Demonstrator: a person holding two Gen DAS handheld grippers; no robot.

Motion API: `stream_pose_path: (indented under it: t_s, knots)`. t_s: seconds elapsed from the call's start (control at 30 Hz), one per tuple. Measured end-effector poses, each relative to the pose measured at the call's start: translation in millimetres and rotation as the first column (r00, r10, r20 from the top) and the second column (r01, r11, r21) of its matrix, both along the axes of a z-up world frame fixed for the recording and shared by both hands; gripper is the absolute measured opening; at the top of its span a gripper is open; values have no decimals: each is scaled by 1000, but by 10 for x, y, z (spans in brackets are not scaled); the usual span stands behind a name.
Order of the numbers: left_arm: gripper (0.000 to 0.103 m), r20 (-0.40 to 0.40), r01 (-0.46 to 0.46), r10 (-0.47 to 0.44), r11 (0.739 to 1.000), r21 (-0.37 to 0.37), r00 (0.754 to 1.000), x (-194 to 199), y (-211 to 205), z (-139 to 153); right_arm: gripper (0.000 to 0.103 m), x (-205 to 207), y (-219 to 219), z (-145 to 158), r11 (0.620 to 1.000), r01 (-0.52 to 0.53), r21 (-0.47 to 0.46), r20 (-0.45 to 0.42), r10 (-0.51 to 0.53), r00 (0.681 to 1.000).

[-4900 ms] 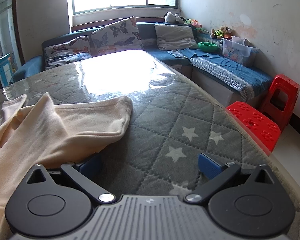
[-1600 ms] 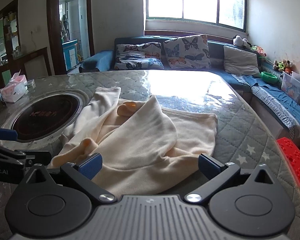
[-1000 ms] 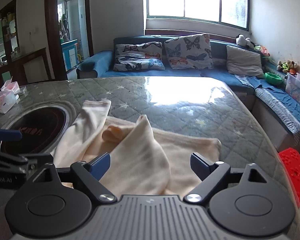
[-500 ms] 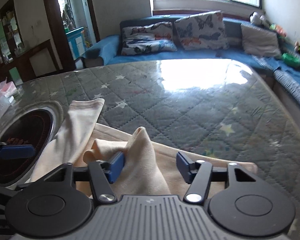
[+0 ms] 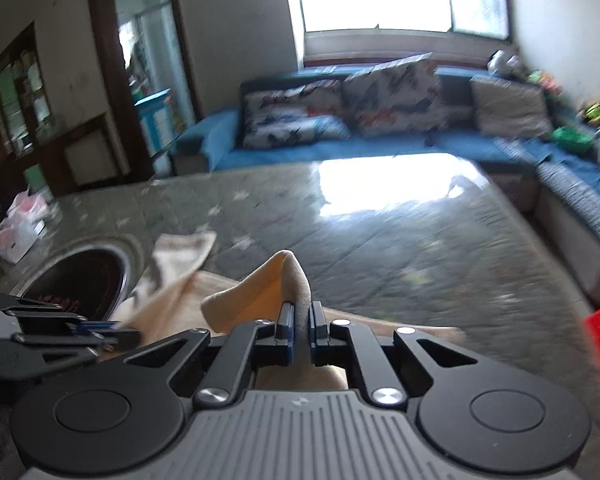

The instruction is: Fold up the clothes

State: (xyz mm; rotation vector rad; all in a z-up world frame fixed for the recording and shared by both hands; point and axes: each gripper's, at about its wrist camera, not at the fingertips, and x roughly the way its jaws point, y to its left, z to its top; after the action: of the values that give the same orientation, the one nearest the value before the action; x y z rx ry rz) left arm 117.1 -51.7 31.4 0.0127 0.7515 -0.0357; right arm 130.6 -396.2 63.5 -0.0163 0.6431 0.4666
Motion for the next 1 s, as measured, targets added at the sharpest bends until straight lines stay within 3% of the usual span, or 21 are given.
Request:
stream_pose_path:
  t_s: [0.17, 0.33, 0.57, 0.77, 0.87, 0.9, 1.0]
  knots:
    - [4, 57, -84, 86, 996, -33, 995, -339, 273, 190, 6, -413, -445, 197, 994, 103, 23, 66, -104, 992]
    - [3, 92, -167, 172, 984, -64, 981, -815, 574, 338, 6, -806, -905, 203, 973, 227, 41, 87, -230, 969]
    - [3, 27, -249, 254, 962, -110, 967, -1476, 899, 227, 7, -1136, -1348, -108, 930, 367, 24, 6, -367, 930]
    - [10, -36, -281, 279, 953, -117, 960, -1715, 969, 74, 21, -1186, -1535, -349, 902, 430, -42, -43, -432, 901]
    - [16, 2, -250, 251, 963, -100, 968, -1815, 880, 171, 29, -1240, -1565, -325, 896, 440, -59, -23, -441, 897]
    - [21, 21, -229, 232, 968, -99, 972, -1854, 834, 212, 37, -1265, -1547, -301, 896, 439, -67, -10, -440, 898]
    - [42, 68, -153, 160, 983, -101, 985, -1938, 647, 317, 41, -1328, -1454, -212, 908, 411, -76, 23, -410, 912]
